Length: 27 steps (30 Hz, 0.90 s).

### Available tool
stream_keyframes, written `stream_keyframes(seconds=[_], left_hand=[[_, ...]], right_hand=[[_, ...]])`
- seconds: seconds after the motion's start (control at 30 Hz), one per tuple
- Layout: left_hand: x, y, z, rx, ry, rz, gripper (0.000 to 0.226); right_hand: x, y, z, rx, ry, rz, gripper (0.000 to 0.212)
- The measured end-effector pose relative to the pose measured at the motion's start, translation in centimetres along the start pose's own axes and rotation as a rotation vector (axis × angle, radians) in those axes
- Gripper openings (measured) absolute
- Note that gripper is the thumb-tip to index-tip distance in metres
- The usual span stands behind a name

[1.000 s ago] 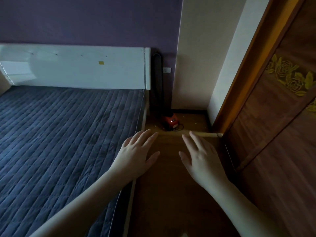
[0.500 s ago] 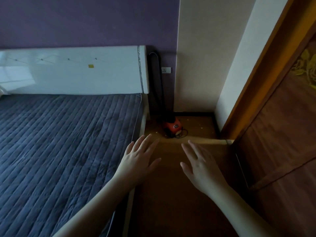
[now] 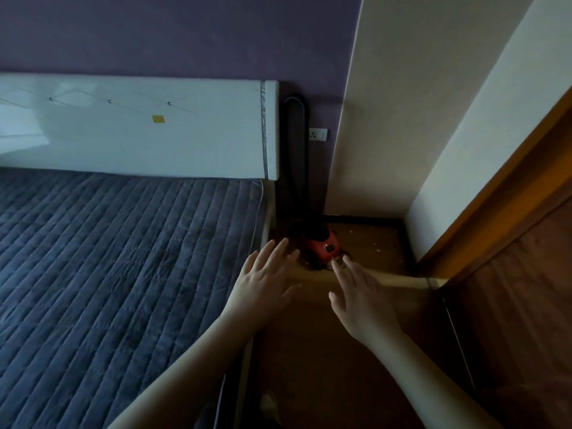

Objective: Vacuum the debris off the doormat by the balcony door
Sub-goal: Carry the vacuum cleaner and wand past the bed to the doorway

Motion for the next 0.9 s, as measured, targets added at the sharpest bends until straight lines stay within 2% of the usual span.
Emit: stream_keyframes(seconds=[0.2, 0.3, 0.43, 0.57, 0.73, 0.9], left_hand=[[6.1, -6.7, -0.1, 0.027, 0.035, -0.035, 0.069], [6.7, -10.0, -0.3, 0.032, 0.076, -0.045, 0.076], [7.3, -14.2, -2.4, 0.09, 0.099, -0.048, 0.074], [8.1, -19.1, -4.9, 0.159, 0.104, -0.052, 0.072], [8.7, -27.8, -6.7, 0.111, 0.087, -0.042, 0.071], [8.8, -35.3, -8.4, 0.159, 0.069, -0.021, 0.069]], right_hand=[[1.3, -7.5, 1.1, -0.038, 0.028, -0.01, 0.063], [0.5, -10.3, 1.3, -0.062, 0.033, -0.037, 0.064], [-1.4, -14.5, 1.1, -0.067, 0.034, -0.051, 0.064], [-4.1, -19.1, 0.5, -0.038, 0.006, -0.06, 0.066], [-9.6, -26.7, 0.5, -0.033, -0.138, -0.08, 0.059], [-14.5, -33.1, 1.2, 0.032, -0.121, -0.076, 0.059]])
Point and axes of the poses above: each hand's wrist, its own y-axis away from the middle knuckle, its own z-axis out of the back of the hand, x = y × z, the point moved 3 cm from there along -y, towards the middle knuckle, and after that the axes turned 1 degree about -z, right-handed, at the moved point
